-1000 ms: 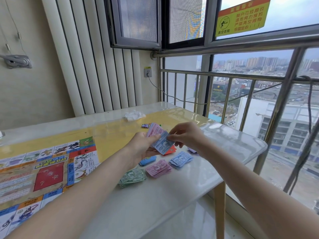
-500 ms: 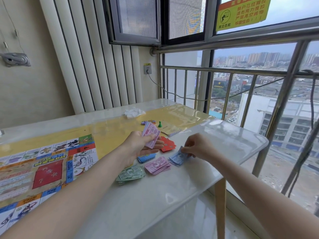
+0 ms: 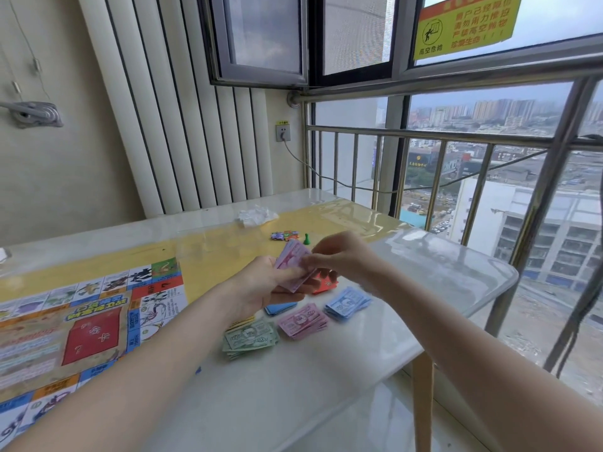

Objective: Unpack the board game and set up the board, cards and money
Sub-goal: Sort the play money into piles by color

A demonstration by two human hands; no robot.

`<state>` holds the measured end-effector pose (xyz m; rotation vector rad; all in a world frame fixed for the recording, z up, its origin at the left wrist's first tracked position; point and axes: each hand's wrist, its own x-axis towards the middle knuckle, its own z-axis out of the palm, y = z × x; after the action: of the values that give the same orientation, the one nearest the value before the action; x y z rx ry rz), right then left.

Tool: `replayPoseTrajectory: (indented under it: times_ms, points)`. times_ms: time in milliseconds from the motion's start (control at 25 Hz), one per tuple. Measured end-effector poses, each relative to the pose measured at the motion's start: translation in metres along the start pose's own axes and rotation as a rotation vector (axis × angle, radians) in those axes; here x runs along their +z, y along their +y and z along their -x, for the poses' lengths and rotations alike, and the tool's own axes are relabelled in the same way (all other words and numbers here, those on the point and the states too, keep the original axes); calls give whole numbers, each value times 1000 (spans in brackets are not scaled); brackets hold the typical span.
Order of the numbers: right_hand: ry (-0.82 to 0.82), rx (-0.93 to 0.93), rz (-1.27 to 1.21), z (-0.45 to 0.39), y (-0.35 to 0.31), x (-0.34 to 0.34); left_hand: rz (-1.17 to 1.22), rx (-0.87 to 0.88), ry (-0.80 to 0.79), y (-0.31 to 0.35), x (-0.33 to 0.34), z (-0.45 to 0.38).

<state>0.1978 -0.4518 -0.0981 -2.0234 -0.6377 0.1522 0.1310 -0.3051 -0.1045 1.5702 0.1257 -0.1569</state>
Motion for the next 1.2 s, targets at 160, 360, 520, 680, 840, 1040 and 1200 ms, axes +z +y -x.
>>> replayPoseTrajectory:
  times_ms: [160,360,520,680,840,1040,1200]
  points:
    - [8,-23,-64,-9,-2,4,159,-46,-133,9,-14,5]
    - [-119,13,-97,-3,-8,2,73,-75,-118,8,-19,10]
    - [-124,5,-40,2,-7,6,51,-64,-80,4,-24,17]
    - [-104,13,-4,6,-13,11,82,-33,-76,4,-31,22]
    - [-144,38,72,10,-16,14,-24,-24,17,2,-37,26]
    - [-137,121,251,19,3,14,19,-2,103,-3,-47,29]
    - [-142,49,846,24,6,27,-24,-21,73,-6,-42,29]
